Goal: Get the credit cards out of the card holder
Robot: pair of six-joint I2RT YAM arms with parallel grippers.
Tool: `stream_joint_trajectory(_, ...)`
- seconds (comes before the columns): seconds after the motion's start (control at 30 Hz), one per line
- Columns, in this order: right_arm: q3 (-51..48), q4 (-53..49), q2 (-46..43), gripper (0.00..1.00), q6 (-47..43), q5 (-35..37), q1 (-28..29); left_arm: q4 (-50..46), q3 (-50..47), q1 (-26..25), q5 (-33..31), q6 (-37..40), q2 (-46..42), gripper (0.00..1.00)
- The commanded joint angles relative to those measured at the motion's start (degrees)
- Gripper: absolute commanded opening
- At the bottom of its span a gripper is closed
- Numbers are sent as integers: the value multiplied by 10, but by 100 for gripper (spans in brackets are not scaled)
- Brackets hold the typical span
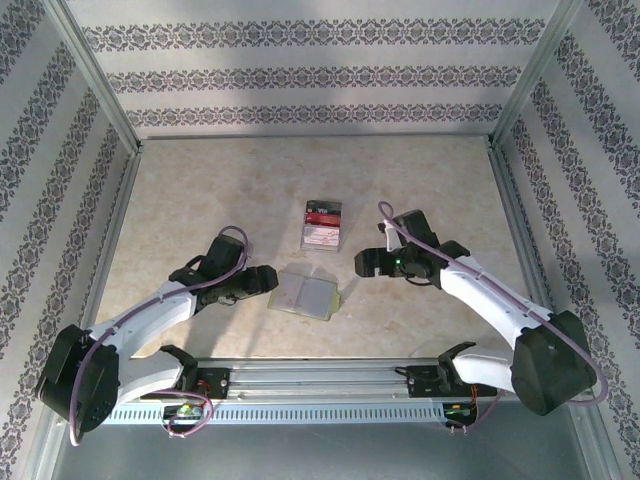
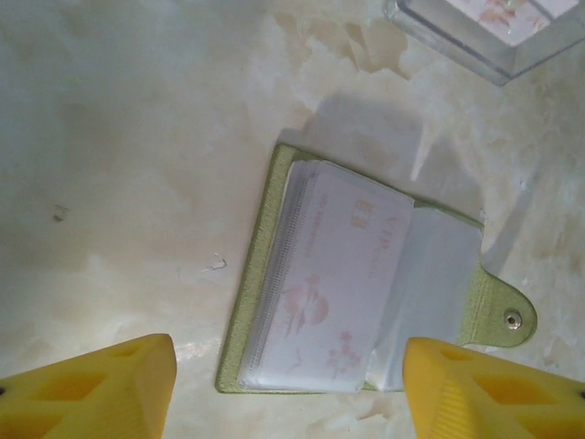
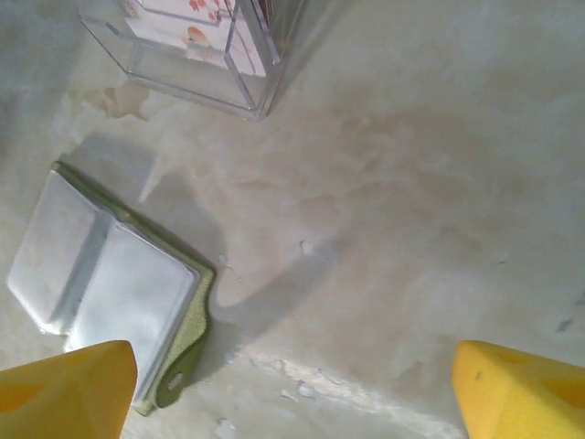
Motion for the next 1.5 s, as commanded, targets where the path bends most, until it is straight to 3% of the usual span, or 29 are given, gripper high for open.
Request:
stream_joint_trajectory(0.0, -37, 89, -5, 90, 78, -41, -3, 36, 21, -18, 8, -16, 24, 60)
stream_joint_trajectory(0.1, -57, 102, 0, 90, 91, -41, -2, 58, 27, -30, 19, -22, 55, 49)
stream_joint_trajectory(0.3, -71, 101, -2, 91, 87, -27, -2, 83, 38, -44, 26, -21, 103, 37)
stream_joint_trajectory(1.17, -68, 85, 0, 93, 72, -13, -4, 119, 35, -69, 38, -17, 179, 36)
stream_joint_trajectory(1.47, -72, 83, 1, 93, 68, -10, -5, 162, 42, -88, 84, -13, 181, 36)
